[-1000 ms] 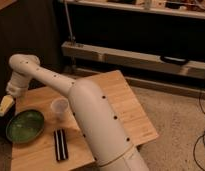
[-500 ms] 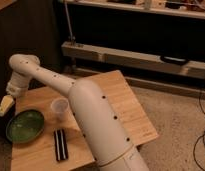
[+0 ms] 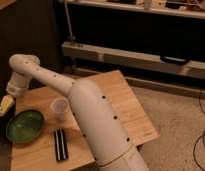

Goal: Place the ceramic cup in the ceramic bowl

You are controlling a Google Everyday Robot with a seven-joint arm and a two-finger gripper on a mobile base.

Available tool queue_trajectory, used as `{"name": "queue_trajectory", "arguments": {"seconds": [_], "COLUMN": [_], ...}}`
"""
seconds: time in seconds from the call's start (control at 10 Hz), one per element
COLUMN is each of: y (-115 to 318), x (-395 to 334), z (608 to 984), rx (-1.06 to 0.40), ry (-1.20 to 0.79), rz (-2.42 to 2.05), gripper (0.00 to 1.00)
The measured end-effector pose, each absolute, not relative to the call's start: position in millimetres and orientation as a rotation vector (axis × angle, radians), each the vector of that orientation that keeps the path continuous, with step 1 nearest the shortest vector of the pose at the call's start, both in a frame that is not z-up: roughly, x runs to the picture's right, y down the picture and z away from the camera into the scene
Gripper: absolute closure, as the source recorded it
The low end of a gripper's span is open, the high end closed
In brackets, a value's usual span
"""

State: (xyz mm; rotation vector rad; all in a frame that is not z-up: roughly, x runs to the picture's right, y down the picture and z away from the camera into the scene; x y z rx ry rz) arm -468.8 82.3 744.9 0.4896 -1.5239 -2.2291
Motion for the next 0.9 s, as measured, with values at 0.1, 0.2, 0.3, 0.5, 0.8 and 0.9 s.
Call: {"name": "queue_trajectory", "arguments": {"seconds": [0.1, 0.2, 0.3, 0.5, 0.8, 0.9], "y": [82.3, 82.3, 82.2, 81.0, 71.4, 71.6], "x": [-468.8, -468.8, -468.8, -468.3, -439.1, -416.2], "z": [744.9, 744.9, 744.9, 744.0, 732.7, 725.3], "rx": [0.49, 0.49, 0.49, 0.479, 0.367, 0.313], "ry": [-1.524, -1.524, -1.524, -1.519, -1.434, -1.395], "rz": [-2.229, -2.229, -2.229, -2.233, -2.224, -2.204], "gripper": [0.2, 0.2, 0.2, 0.2, 0.2, 0.2]}}
